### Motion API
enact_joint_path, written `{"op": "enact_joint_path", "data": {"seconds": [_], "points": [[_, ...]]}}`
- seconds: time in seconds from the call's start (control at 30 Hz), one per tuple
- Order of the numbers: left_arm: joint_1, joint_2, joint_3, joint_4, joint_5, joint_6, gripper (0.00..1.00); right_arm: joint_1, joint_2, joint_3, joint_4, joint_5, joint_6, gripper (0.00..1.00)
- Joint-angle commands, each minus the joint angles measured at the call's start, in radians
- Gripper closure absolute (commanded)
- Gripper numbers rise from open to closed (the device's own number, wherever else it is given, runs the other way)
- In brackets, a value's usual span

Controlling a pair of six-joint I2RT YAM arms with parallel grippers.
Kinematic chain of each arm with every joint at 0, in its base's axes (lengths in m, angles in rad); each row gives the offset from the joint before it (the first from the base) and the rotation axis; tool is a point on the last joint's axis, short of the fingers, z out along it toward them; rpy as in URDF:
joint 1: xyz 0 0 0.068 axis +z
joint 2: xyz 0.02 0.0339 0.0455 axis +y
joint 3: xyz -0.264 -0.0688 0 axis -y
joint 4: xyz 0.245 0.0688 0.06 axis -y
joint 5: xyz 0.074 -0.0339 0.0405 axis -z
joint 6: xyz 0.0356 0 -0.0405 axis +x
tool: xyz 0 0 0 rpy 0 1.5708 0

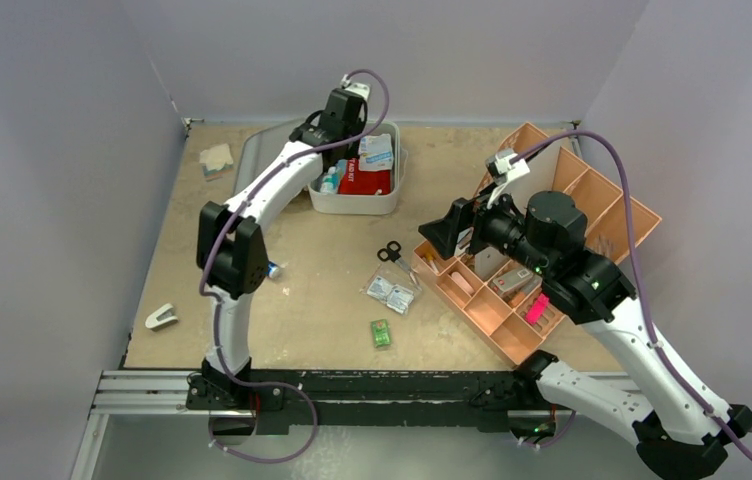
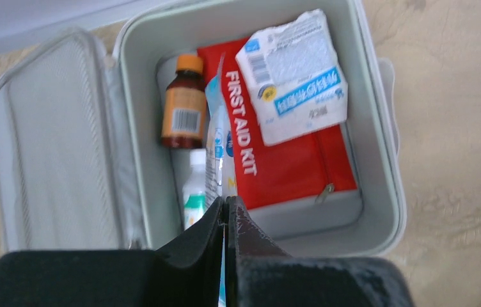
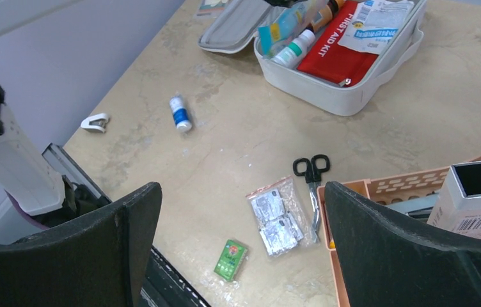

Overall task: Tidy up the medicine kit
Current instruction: Place the medical item at the medicine box.

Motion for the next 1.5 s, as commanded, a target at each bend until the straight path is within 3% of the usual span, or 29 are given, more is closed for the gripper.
{"op": "enact_joint_path", "data": {"seconds": [0.0,0.27,0.77,1.03,1.3,1.47], "points": [[0.001,0.102,0.167,0.053,0.013,0.029,1.0,0.004,0.004,0.038,0.001,0.028,-0.01,0.01],[0.015,0.246,0.292,0.042,0.031,-0.027,1.0,0.004,0.04,0.038,0.012,0.032,-0.01,0.01],[0.026,0.349,0.323,0.068,-0.043,-0.007,1.0,0.004,0.049,0.026,0.013,0.039,-0.022,0.01],[0.026,0.39,0.312,0.148,0.019,-0.009,0.99,0.004,0.045,0.015,0.015,0.042,-0.019,0.01],[0.023,0.395,0.328,0.14,0.109,-0.043,0.69,0.004,0.043,0.013,0.012,0.05,-0.021,0.01],[0.023,0.362,0.301,0.16,0.174,-0.056,0.62,0.004,0.042,0.01,0.012,0.047,-0.021,0.01]]}}
